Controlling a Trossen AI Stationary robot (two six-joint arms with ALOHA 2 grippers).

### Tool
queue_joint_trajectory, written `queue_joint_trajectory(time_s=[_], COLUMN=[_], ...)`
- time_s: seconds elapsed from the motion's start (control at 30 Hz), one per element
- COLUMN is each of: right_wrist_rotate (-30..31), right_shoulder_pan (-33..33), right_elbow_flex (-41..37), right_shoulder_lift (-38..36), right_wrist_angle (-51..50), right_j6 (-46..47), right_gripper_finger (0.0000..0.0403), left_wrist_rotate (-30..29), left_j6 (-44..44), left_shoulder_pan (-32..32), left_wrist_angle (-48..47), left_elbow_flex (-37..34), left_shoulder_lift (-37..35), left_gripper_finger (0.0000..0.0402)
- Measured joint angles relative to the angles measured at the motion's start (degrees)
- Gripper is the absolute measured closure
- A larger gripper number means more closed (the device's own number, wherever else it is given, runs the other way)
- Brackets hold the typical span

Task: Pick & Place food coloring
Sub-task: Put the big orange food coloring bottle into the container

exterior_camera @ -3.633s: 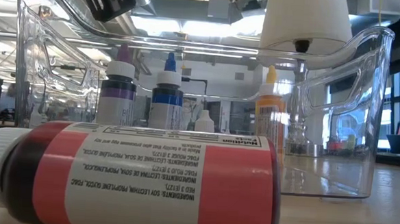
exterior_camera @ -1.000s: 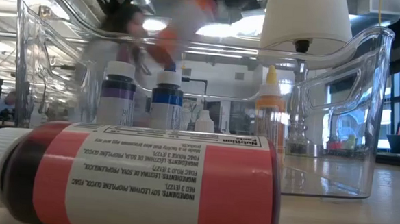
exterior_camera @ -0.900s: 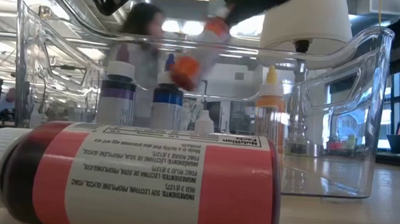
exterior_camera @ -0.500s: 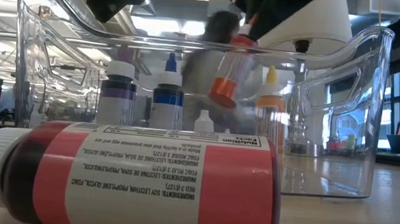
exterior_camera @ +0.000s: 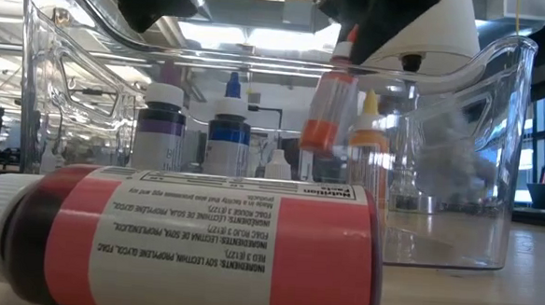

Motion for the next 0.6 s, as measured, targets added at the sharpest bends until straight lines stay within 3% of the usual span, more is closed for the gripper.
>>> queue_joint_trajectory(time_s=[0.2,0.6], right_wrist_rotate=[0.3,1.1], right_shoulder_pan=[0.3,0.7], right_elbow_flex=[4.1,13.0], right_shoulder_lift=[1.3,11.6], right_wrist_angle=[-2.0,-13.0], right_j6=[-2.1,-3.1], right_gripper_finger=[0.0281,0.0281], left_wrist_rotate=[-1.2,-1.2], left_j6=[-0.1,-0.6], left_shoulder_pan=[0.0,0.0], left_wrist_angle=[-1.1,-1.4], left_elbow_flex=[0.0,0.0], left_shoulder_lift=[0.0,0.0], left_gripper_finger=[0.0173,0.0175])
